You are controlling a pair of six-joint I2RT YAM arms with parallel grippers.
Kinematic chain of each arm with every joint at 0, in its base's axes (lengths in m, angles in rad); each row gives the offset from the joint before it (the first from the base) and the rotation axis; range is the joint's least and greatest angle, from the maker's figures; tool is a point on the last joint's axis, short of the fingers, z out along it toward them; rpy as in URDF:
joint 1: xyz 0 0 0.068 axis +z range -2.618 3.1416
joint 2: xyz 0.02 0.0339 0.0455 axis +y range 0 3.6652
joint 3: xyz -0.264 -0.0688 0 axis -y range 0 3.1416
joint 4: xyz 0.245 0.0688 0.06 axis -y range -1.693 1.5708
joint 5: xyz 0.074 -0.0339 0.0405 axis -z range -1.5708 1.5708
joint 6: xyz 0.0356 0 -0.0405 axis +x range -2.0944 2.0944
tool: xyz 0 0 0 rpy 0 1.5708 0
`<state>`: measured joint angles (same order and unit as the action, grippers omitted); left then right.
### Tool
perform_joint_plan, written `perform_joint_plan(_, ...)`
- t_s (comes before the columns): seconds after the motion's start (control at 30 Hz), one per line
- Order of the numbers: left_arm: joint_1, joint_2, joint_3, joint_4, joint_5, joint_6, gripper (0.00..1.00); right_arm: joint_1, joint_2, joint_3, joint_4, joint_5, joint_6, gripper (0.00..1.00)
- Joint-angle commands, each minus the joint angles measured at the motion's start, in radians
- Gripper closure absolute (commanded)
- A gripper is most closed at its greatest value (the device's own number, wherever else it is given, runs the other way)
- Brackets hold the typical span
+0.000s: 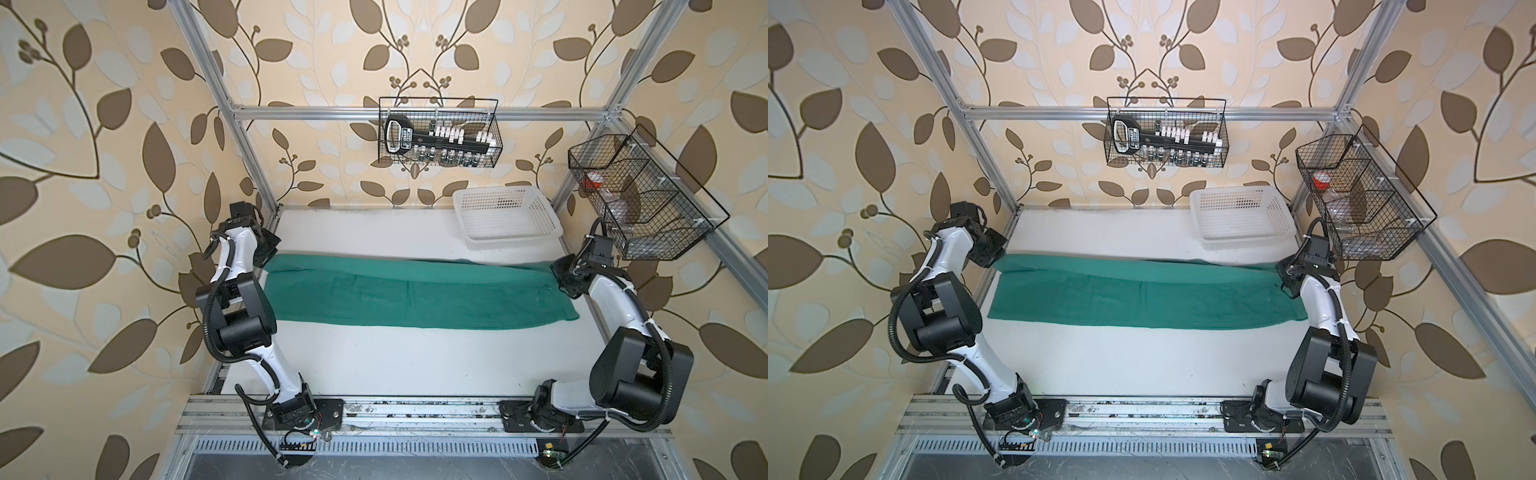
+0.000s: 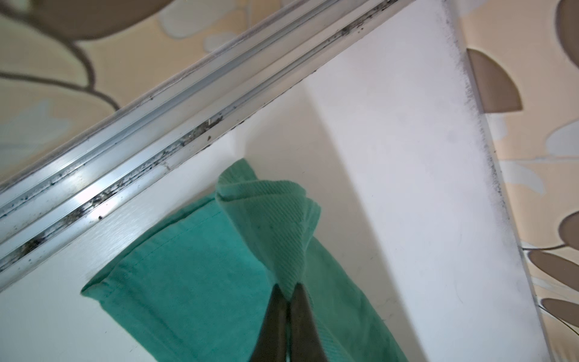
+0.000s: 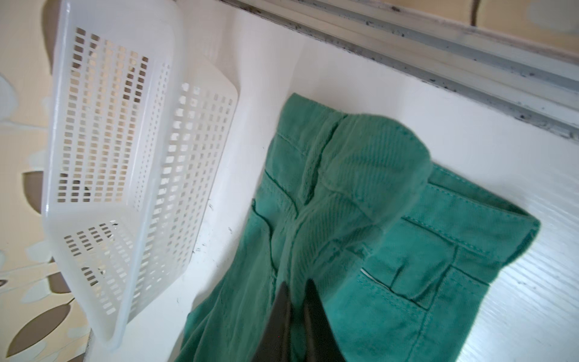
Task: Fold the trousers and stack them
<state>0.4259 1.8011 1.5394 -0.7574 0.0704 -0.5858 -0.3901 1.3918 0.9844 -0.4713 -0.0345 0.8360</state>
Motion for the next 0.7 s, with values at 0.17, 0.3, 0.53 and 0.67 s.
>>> perform_joint_plan(0.17, 0.023, -0.13, -0.166, 0.08, -0.06, -0.052, 1.0, -0.046, -0.094, -0.127, -0.043, 0.022, -0.022, 0.9)
perform_joint_plan(0.3, 0.036, -0.168, -0.253, 0.1, -0.086, -0.088, 1.0, -0.046, -0.11, -0.179, -0.037, 0.042, -0.023, 0.9)
perform_joint_plan(0.53, 0.05, -0.202, -0.356, 0.105, -0.1, -0.159, 1.0, -0.061, -0.085, -0.243, 0.0, 0.092, -0.025, 0.9)
perform_joint_plan(0.67, 0.062, -0.216, -0.397, 0.102, -0.121, -0.191, 1.0, -0.07, -0.068, -0.265, 0.024, 0.127, -0.025, 0.89)
